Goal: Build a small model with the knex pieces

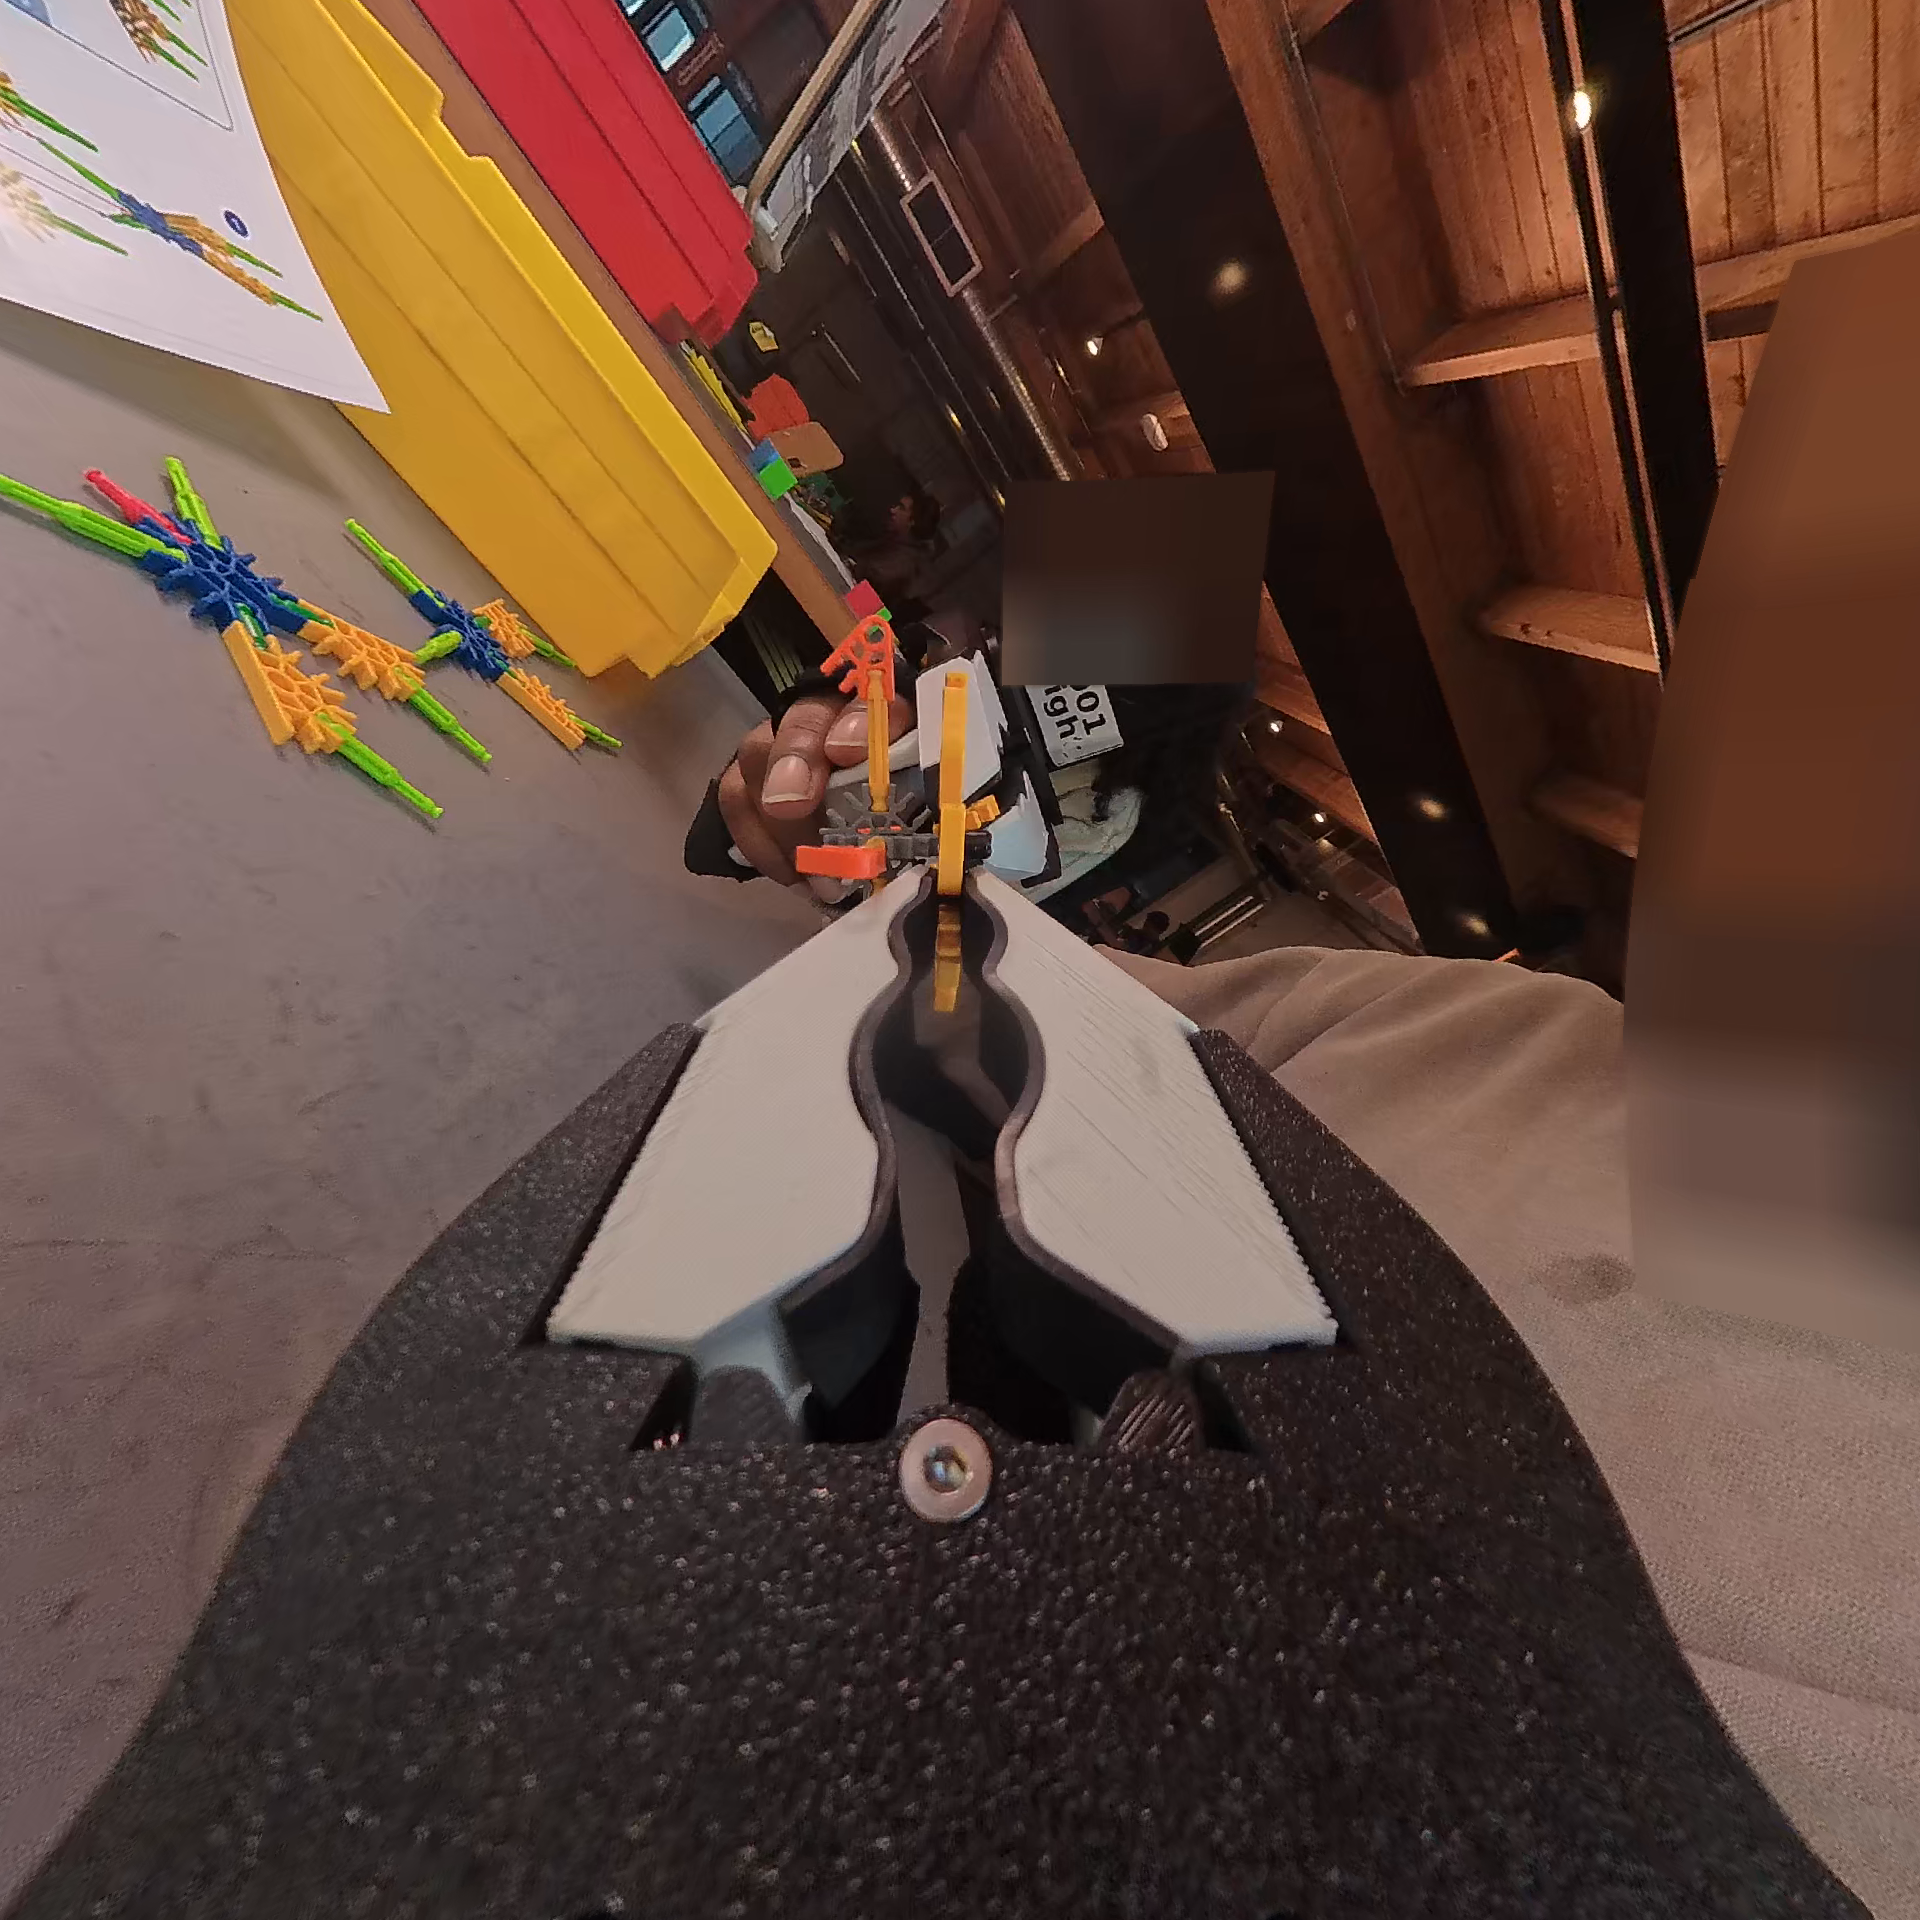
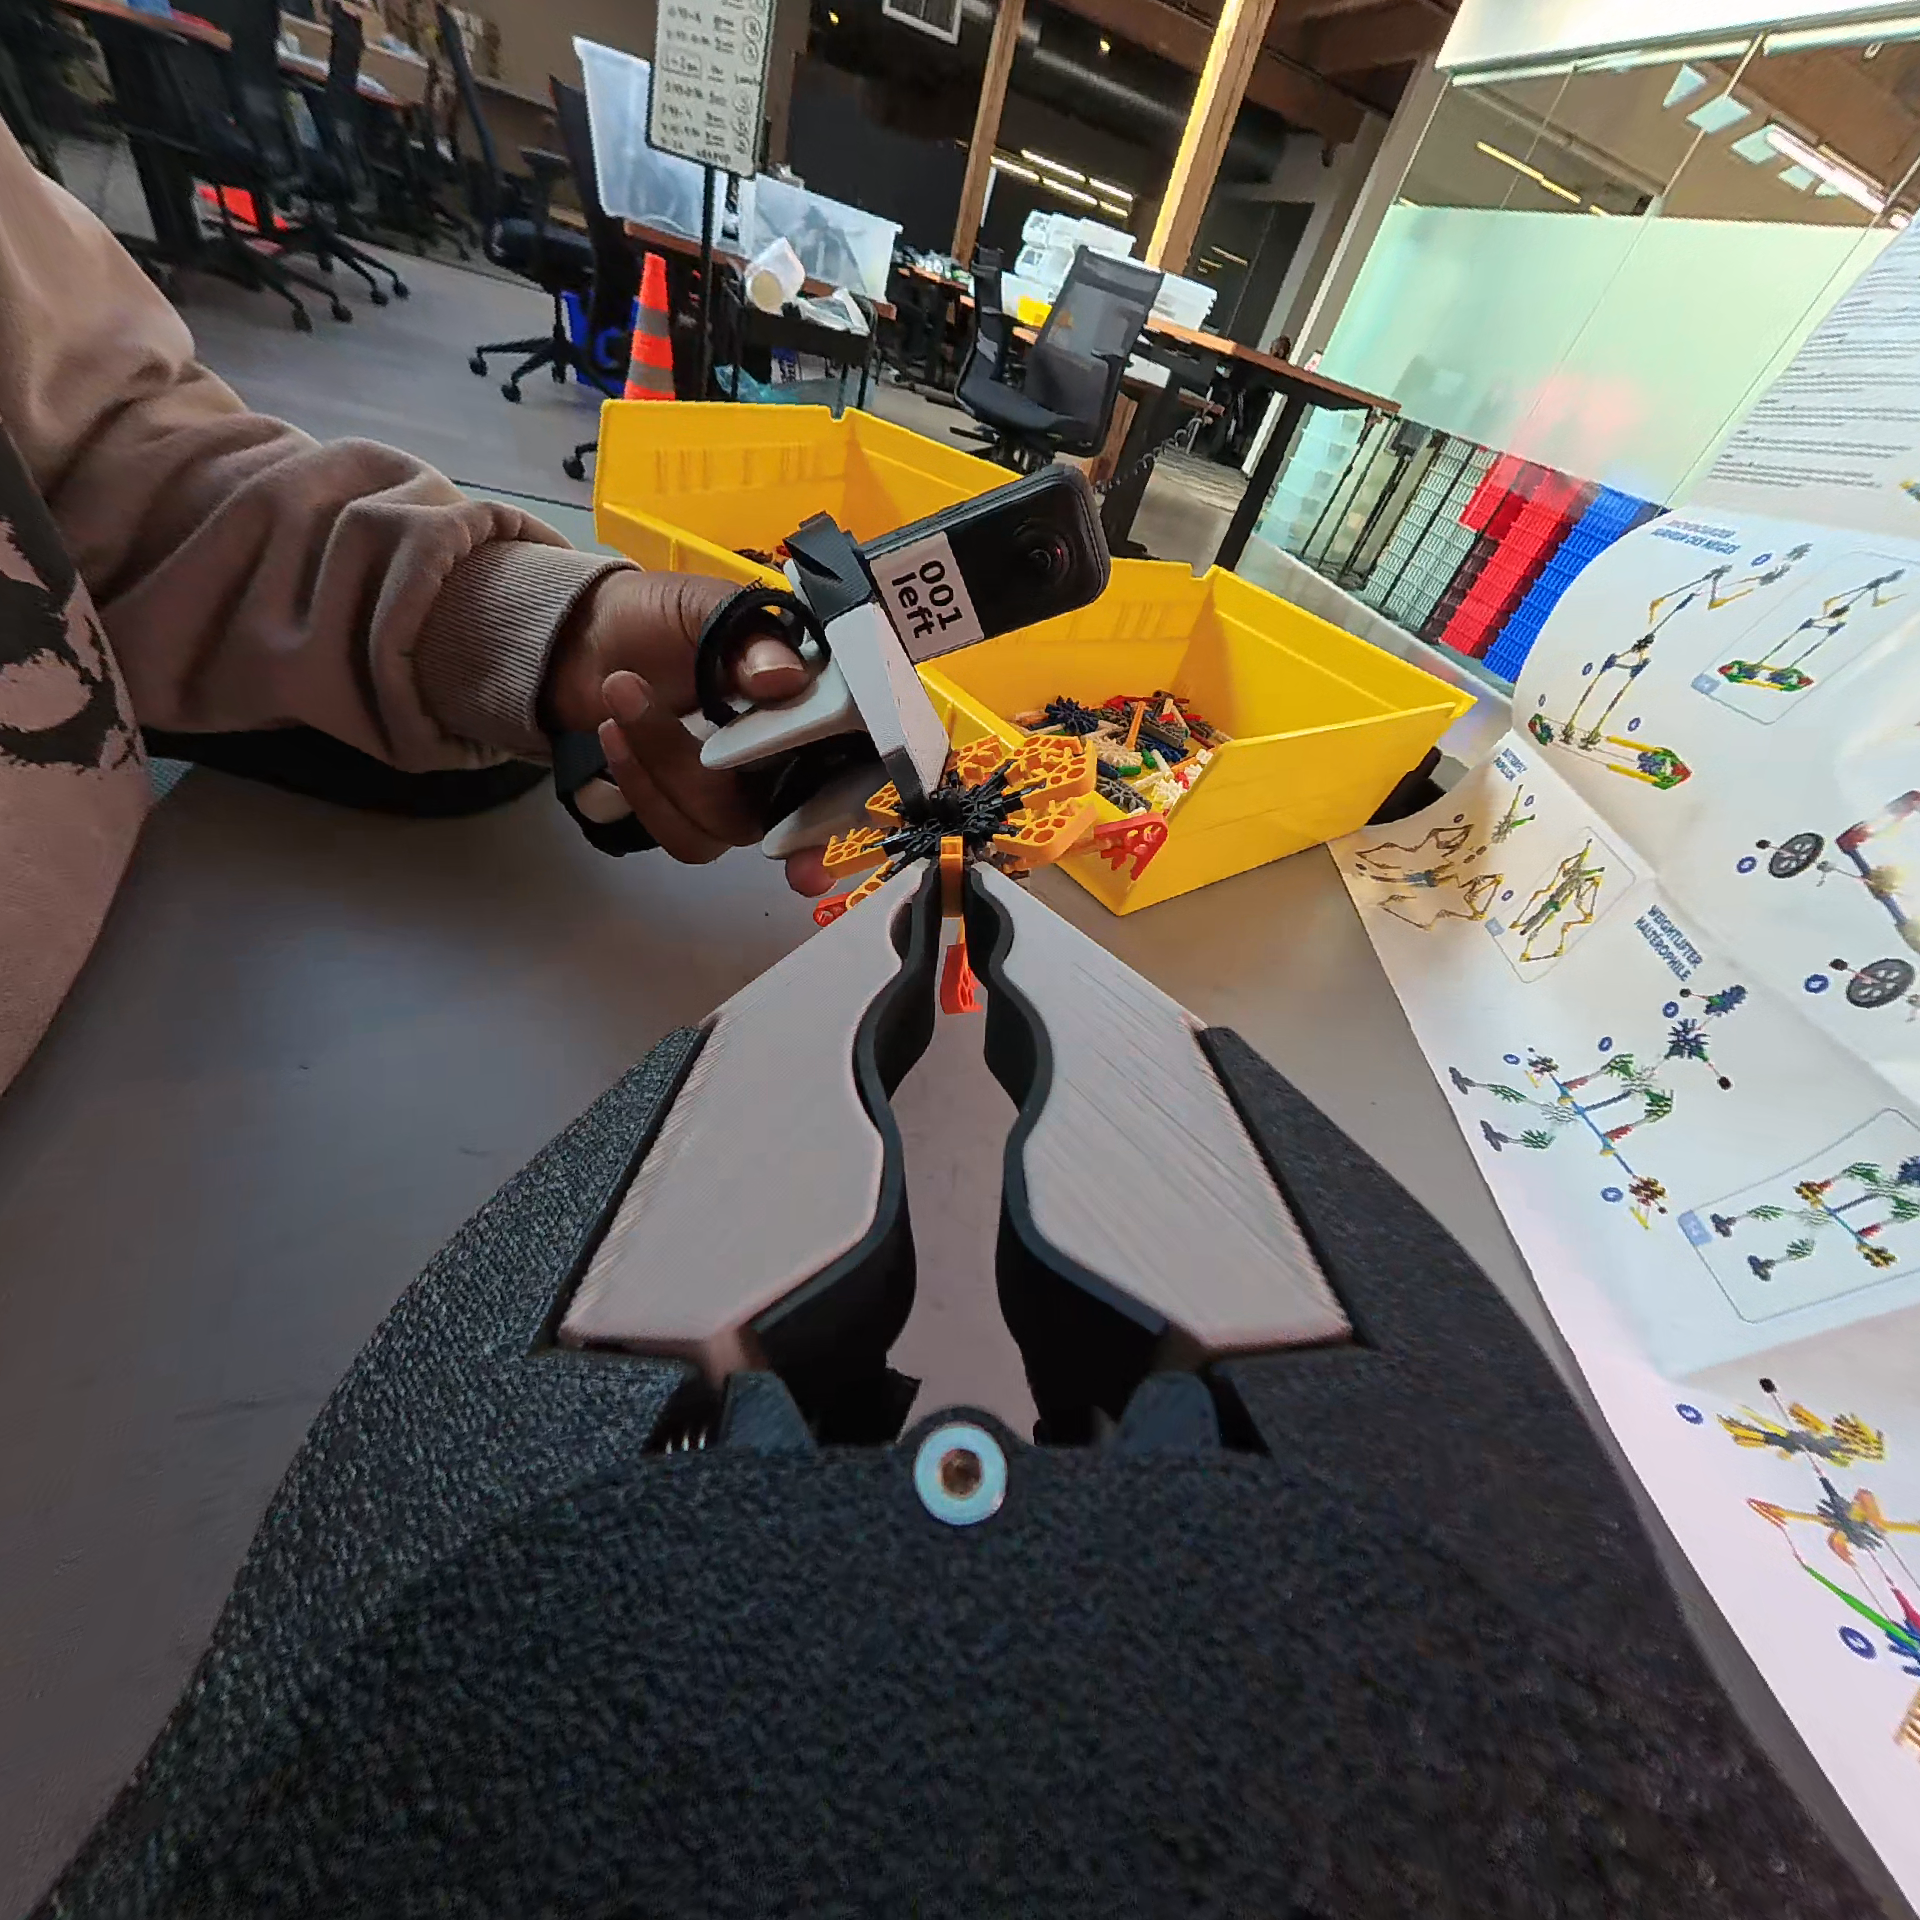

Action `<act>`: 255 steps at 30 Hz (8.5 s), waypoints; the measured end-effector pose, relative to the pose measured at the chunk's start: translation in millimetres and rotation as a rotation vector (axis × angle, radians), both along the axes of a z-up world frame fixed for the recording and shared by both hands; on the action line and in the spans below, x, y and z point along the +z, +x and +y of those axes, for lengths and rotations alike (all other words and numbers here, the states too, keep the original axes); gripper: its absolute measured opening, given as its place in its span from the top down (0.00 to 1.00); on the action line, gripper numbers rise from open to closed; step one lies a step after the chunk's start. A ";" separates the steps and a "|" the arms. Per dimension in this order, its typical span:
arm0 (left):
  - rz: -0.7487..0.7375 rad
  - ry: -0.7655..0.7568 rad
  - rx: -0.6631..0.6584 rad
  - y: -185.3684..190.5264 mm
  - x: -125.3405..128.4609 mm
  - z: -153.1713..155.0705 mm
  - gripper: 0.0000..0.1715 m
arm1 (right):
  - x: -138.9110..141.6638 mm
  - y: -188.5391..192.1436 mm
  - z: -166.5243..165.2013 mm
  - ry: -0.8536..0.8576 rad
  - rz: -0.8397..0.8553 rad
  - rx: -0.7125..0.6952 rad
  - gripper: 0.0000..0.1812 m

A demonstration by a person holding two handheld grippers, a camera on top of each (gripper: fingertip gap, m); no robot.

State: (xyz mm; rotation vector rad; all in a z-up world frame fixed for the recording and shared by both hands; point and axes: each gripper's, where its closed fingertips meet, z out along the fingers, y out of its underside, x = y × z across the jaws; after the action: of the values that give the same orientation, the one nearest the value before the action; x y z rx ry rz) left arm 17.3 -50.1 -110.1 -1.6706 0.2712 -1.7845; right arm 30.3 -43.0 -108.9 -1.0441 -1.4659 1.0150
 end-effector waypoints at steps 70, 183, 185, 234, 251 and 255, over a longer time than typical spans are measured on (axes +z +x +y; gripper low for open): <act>0.176 0.083 -0.043 9.2 -34.2 -0.2 0.96 | -24.8 8.2 9.1 -0.765 -0.065 0.144 0.99; 0.143 -0.029 -0.032 11.1 -40.5 5.0 0.93 | -32.5 8.9 16.2 -0.858 -0.122 0.116 0.99; 0.151 -0.035 -0.020 10.4 -42.4 6.8 0.94 | -34.4 8.3 17.5 -0.888 -0.126 0.107 0.99; 0.093 -0.017 0.115 -7.2 -30.0 23.3 0.95 | -30.4 -7.4 21.9 -0.966 -0.008 0.040 0.99; -0.013 -0.182 0.071 -6.9 -30.2 20.1 0.99 | -30.5 -7.1 17.9 -0.555 -0.068 -0.018 0.99; -0.030 -0.202 0.058 -5.3 -30.0 19.0 0.99 | -30.0 -5.2 16.3 -0.363 -0.081 -0.039 0.99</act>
State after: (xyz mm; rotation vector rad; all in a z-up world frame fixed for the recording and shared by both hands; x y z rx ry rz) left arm 12.0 -31.1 -140.2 -1.7691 0.0292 -1.8416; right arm 25.1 -26.7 -138.9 -1.3799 -1.3484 1.2525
